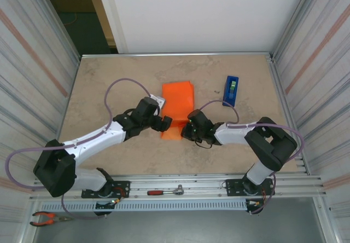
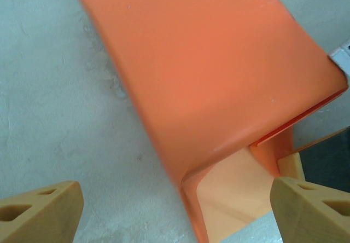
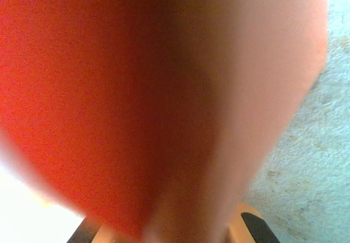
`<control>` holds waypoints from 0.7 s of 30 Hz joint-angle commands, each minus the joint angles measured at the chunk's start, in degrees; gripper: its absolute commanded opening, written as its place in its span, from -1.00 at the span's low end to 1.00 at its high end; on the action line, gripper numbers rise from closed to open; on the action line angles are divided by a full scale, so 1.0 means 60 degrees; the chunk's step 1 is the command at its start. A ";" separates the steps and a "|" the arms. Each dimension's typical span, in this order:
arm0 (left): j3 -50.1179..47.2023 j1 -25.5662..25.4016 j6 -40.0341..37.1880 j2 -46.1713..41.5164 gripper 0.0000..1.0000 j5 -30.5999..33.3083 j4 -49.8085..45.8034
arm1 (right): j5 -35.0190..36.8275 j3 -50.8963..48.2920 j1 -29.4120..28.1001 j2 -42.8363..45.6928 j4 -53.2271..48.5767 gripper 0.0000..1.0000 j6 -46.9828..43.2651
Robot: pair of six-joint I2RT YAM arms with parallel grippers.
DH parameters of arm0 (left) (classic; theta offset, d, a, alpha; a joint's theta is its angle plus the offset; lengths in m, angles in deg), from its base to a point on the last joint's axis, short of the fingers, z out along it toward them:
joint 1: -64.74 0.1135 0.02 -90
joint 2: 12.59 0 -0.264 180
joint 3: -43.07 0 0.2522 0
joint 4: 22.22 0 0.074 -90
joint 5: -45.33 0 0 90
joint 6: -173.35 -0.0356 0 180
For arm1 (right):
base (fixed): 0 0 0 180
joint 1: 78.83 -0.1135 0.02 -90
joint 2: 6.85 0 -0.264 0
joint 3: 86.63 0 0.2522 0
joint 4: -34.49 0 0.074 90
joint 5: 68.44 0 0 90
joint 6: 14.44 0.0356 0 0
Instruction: Wrap the gift box in paper
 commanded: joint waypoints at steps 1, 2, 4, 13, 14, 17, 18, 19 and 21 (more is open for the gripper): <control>-0.0097 0.0135 0.0304 -0.0371 0.78 -0.0156 0.0139 | 0.0012 0.0115 -0.0134 -0.0329 -0.0137 -1.00 -0.0015; -0.0117 0.0158 0.0312 -0.0392 0.78 -0.0172 0.0150 | -0.0024 0.0066 -0.0148 -0.0382 -0.0087 -1.00 0.0028; -0.0123 0.0194 0.0308 -0.0429 0.78 -0.0188 0.0124 | -0.0070 -0.0018 -0.0177 -0.0370 0.0002 -1.00 0.0066; -0.0279 0.0283 0.0344 -0.0471 0.78 -0.0247 0.0213 | 0.0263 0.0018 -0.0411 0.0504 -0.0470 -1.00 -0.0042; -0.0314 0.0280 0.0360 -0.0469 0.78 -0.0262 0.0225 | 0.0335 0.0017 -0.0447 0.0566 -0.0530 -1.00 -0.0050; -0.0401 0.0287 0.0381 -0.0453 0.78 -0.0293 0.0294 | 0.0448 -0.0025 -0.0537 0.0569 -0.0616 -1.00 -0.0055; -0.0413 0.0283 0.0388 -0.0454 0.78 -0.0304 0.0307 | 0.0440 -0.0043 -0.0544 0.0507 -0.0581 -1.00 -0.0039; -0.0430 0.0286 0.0398 -0.0433 0.78 -0.0302 0.0298 | 0.0426 -0.0078 -0.0559 0.0414 -0.0515 -1.00 -0.0016; -0.0450 0.0298 0.0390 -0.0444 0.78 -0.0284 0.0303 | 0.0412 -0.0125 -0.0580 0.0199 -0.0376 -1.00 0.0062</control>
